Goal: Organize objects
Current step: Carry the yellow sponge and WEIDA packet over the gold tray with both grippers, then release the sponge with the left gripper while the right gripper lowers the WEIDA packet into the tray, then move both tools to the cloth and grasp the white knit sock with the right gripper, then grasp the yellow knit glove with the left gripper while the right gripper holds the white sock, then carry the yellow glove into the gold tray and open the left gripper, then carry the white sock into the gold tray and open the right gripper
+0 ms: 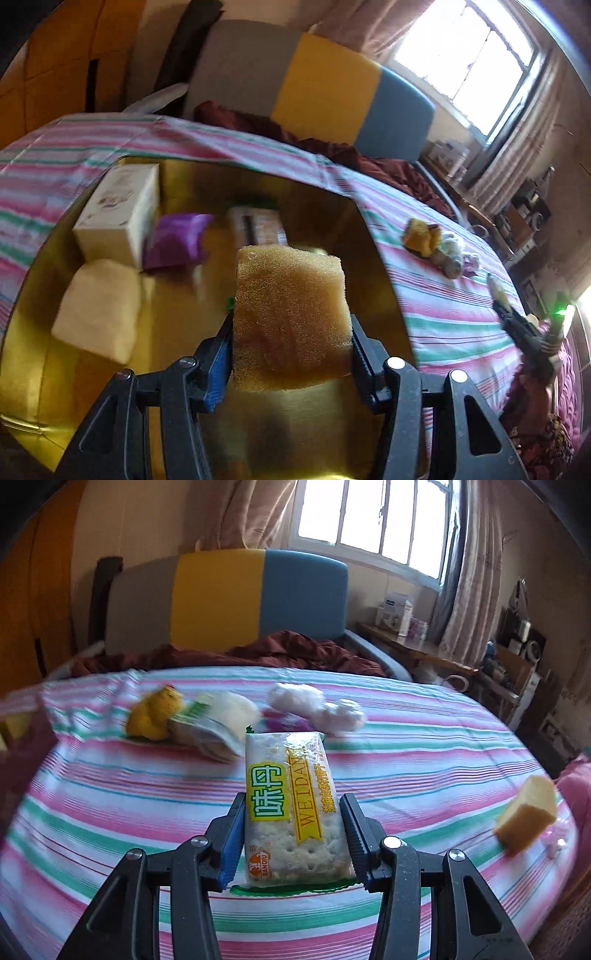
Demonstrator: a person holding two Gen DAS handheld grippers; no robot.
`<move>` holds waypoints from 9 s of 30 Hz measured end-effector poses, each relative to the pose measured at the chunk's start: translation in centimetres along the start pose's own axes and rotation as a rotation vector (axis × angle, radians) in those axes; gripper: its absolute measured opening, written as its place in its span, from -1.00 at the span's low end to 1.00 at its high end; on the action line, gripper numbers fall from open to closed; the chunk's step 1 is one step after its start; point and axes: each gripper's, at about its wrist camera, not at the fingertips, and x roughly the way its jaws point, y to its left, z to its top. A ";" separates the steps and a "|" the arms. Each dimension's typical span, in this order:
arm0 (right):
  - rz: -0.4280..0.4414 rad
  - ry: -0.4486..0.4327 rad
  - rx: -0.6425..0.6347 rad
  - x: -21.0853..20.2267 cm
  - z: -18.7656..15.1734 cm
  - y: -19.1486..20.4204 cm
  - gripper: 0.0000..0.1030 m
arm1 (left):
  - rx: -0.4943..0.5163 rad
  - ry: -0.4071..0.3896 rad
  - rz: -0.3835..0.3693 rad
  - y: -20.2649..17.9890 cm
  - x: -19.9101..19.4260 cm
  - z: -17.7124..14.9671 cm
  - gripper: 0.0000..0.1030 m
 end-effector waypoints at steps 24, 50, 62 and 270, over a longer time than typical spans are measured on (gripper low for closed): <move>0.509 -0.021 -0.136 -8.1 4.4 20.8 -0.03 | -0.033 0.086 0.125 3.5 0.5 -0.1 0.41; 0.340 0.214 -0.159 -1.2 6.0 31.4 -0.02 | -0.247 -0.103 0.154 6.3 -4.1 0.9 0.48; 0.384 0.194 -0.080 -1.7 6.8 29.5 0.40 | -0.244 -0.091 0.100 5.6 -3.8 0.6 0.47; 0.013 -0.002 -0.150 4.2 0.9 8.1 0.03 | -0.174 -0.183 0.077 -0.3 -3.5 -1.7 0.53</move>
